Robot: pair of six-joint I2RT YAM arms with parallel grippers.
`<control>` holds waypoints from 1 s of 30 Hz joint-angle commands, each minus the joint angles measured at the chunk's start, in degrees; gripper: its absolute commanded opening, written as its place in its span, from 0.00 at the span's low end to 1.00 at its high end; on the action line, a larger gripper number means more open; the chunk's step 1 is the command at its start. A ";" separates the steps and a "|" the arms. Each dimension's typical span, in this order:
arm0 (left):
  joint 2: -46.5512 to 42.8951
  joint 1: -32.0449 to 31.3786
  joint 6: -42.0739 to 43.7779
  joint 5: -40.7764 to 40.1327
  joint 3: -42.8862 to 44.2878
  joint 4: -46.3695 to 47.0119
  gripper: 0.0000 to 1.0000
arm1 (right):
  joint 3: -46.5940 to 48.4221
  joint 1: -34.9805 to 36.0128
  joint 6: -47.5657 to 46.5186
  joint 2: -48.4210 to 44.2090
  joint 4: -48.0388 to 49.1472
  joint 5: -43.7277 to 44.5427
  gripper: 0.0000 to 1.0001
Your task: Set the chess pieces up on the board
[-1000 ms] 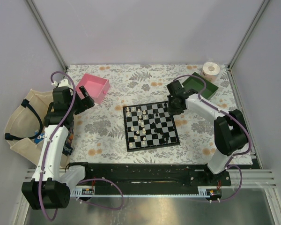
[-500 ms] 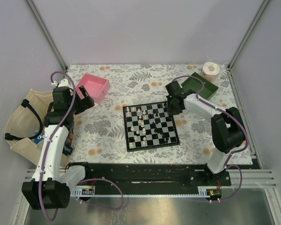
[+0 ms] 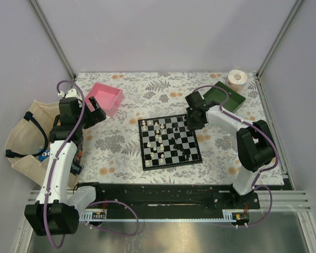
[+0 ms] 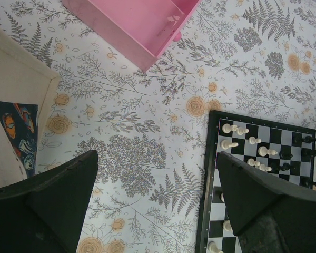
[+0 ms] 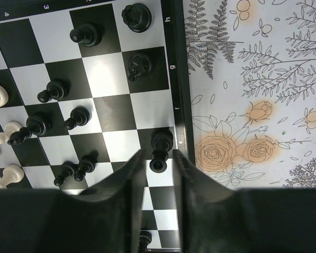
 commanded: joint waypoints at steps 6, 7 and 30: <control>-0.15 0.38 -0.55 0.73 0.38 1.81 0.99 | 2.45 0.55 -1.82 -2.79 -1.04 0.40 0.45; -0.15 0.47 -0.55 0.81 0.38 1.89 0.99 | 2.80 0.55 -2.08 -3.40 -1.39 0.22 0.46; 0.12 0.56 -0.55 1.25 0.46 1.98 0.99 | 1.31 13.73 1.17 -5.35 -1.66 -4.70 0.52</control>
